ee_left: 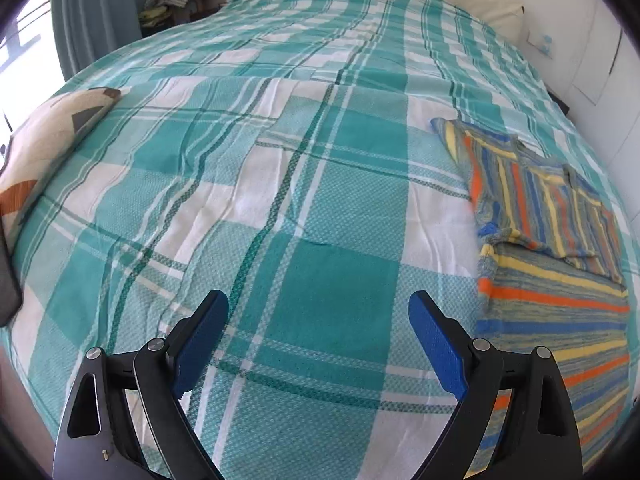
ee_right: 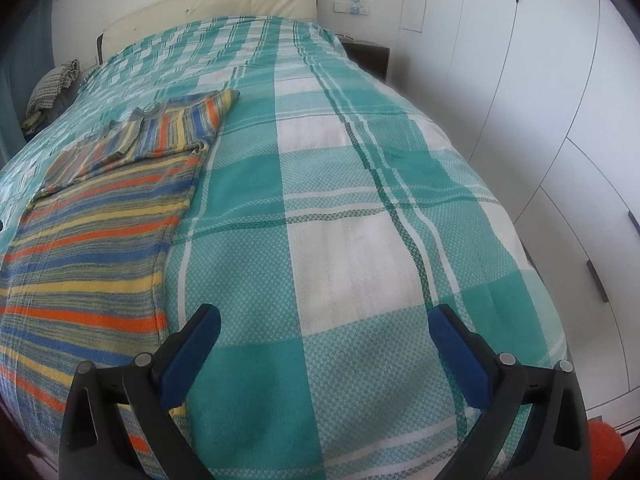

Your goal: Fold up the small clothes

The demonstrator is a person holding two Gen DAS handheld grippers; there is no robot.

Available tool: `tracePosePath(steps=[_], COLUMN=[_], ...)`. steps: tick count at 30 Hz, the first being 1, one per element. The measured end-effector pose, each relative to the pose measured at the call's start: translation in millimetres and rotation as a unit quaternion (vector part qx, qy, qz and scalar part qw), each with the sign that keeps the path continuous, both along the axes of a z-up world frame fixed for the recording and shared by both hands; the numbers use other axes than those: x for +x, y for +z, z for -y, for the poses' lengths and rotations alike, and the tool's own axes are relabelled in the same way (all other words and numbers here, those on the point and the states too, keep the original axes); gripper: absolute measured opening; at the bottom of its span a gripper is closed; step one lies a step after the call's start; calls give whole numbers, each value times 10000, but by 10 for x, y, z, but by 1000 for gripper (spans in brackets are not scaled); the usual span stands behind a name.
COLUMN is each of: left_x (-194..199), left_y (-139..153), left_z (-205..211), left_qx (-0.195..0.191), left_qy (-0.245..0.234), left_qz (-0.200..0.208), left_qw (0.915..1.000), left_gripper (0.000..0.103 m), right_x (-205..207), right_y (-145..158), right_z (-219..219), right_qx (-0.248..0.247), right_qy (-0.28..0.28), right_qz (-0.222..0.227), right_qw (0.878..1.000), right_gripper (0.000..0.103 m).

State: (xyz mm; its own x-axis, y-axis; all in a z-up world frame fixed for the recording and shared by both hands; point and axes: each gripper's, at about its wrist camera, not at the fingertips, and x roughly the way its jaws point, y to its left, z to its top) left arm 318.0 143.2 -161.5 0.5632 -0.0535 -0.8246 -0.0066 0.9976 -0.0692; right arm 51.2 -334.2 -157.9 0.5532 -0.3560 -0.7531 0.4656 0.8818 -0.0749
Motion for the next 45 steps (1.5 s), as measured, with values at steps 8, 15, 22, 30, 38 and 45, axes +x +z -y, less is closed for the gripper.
tracePosePath(steps=[8,15,22,30,38,45], left_x=[-98,-180,-183,-178,-173,-176], left_y=[-482,-475,-483,-508,-510,-510], left_z=[-100,-131,-108,-120,-119,-117], left_qx=[265,190,259,212,202,207], left_qy=[37,58,70,83,85,84], left_qz=[138,358,396,418,416,417], left_qw=[9995,9992,9989,9989,9989,9989], left_gripper=[102,102,103,103,103,103], right_x=[16,37,495,620,615,620], right_y=[-8,156,234,-320,-369,-370], right_z=[-33,67,421,660,683,681], right_qx=[-289,-386,-483,-114,-8,-14], right_qy=[-86,-120,92,-84,-82,-82], right_qz=[24,250,662,253,323,321], right_qw=[9995,9989,9966,9996,9994,9995], right_gripper=[102,102,102,103,103,103])
